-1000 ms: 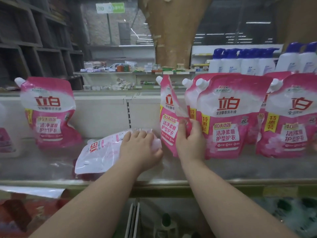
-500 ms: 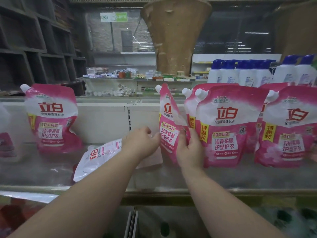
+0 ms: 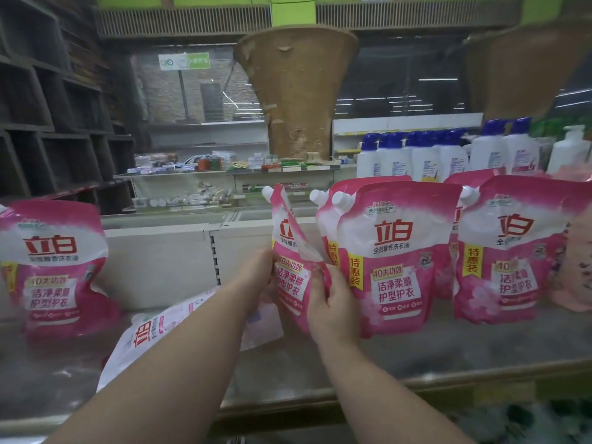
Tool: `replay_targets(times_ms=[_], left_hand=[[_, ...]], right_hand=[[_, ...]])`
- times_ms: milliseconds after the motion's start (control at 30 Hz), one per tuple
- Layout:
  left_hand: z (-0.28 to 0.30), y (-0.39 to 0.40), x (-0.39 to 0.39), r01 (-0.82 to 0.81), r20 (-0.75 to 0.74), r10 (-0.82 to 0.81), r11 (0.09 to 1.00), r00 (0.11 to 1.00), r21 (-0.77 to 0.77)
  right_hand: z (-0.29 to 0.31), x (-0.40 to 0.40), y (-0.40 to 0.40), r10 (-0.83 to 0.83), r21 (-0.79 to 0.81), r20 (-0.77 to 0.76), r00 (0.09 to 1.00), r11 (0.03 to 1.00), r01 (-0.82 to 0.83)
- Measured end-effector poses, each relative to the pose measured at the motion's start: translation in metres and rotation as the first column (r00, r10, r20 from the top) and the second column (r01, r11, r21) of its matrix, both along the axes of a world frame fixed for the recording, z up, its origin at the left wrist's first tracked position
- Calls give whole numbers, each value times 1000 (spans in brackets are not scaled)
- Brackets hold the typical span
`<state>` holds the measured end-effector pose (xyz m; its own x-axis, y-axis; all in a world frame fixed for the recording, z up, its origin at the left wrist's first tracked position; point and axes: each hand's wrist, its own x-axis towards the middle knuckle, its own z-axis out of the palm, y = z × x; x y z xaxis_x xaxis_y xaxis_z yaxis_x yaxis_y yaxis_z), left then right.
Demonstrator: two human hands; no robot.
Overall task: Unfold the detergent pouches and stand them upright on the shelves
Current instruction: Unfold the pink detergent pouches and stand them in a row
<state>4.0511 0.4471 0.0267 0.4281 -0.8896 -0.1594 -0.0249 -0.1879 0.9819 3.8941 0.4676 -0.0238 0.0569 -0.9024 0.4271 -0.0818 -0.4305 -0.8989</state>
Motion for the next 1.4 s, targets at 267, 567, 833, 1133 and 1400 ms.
replay_targets(times_ms=[267,567,833,1133,1400], left_hand=[[7,8,-3,96,-25,-97,995,995,-30],[-8,9,4,105,120,-89,986,989,-132],[-10,16,7,-11,200,45,986,979,-168],[-10,24,14,-126,267,162,981,950,-149],[-7,29,20,-195,330,221,974,918,-113]], right_hand=[[1,3,-1,-35,8,-17,999,999,35],[3,8,-1,-73,14,-85,994,997,74],[6,21,-10,-106,22,-83,991,994,108],[7,35,-24,-170,-17,-109,979,985,169],[5,45,-43,-152,14,-108,982,988,155]])
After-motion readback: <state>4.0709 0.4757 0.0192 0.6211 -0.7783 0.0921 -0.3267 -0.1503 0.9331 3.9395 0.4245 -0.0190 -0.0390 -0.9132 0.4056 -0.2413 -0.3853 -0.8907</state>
